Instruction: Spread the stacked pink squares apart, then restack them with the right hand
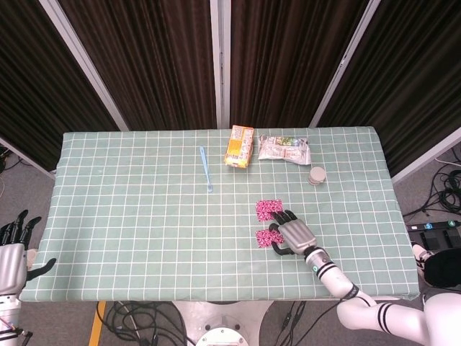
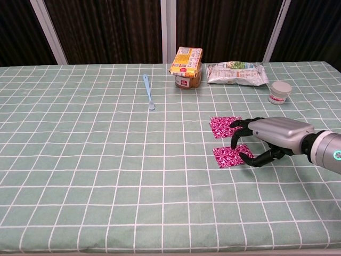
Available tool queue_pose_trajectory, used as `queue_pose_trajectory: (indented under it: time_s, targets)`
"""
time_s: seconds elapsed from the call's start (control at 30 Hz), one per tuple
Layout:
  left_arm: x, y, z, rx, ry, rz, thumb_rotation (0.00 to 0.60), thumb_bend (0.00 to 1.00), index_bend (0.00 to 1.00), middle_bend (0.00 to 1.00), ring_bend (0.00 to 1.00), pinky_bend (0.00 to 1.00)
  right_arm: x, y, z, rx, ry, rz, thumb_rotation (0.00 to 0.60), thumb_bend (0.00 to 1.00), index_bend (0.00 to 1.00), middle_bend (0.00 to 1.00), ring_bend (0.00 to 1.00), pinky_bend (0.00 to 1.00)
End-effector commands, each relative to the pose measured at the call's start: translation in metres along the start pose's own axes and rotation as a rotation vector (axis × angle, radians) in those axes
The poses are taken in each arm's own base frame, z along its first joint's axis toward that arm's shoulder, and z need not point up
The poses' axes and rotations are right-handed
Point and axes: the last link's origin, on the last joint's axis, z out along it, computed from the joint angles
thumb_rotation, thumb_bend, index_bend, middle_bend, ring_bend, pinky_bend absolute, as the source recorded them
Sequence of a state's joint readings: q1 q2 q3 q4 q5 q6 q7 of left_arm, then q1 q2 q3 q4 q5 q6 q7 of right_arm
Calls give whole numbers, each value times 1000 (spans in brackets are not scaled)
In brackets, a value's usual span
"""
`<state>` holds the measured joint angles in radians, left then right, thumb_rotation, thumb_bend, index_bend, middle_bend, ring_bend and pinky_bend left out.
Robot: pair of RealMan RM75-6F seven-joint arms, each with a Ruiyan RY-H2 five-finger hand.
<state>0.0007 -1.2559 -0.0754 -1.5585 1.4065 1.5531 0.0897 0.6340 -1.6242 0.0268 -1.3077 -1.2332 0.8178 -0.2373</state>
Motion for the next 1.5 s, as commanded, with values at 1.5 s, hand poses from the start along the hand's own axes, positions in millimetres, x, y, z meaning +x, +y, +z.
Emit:
queue_pose_trajectory:
  time_s: [1.5]
  targets:
    - [0,1,0,-6,-2,3,600,156,209,146,141,145,6,29,5,-90,-2,-66,316,454,305,26,0,0]
